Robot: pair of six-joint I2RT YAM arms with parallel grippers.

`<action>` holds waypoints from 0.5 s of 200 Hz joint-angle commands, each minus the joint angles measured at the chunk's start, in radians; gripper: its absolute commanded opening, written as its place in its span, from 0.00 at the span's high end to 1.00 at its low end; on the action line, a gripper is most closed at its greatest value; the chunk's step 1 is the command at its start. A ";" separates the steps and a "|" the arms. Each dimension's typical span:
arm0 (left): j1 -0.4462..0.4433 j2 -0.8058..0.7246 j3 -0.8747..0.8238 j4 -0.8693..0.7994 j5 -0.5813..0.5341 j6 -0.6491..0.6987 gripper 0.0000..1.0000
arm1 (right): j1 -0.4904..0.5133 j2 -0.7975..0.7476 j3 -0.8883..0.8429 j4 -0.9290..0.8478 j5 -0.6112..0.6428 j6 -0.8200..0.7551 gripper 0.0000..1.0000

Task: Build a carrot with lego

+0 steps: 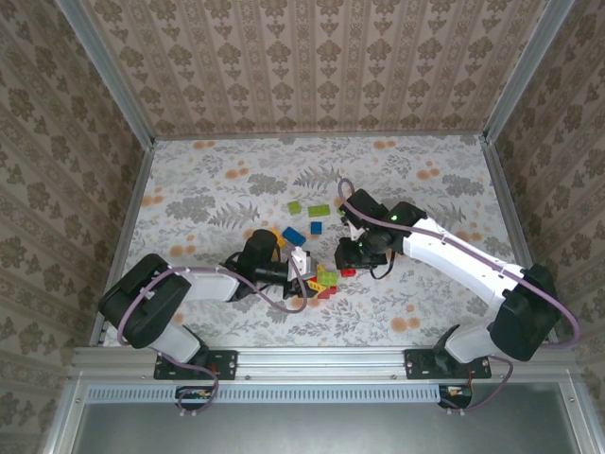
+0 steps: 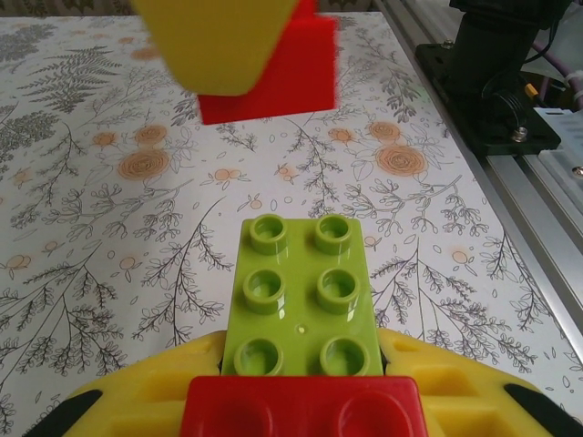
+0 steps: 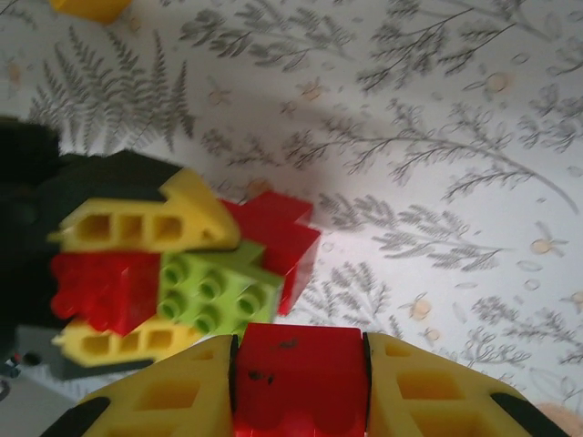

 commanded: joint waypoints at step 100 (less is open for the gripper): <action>-0.010 0.038 0.009 -0.044 -0.054 0.038 0.70 | 0.093 0.090 0.084 -0.085 0.098 0.142 0.70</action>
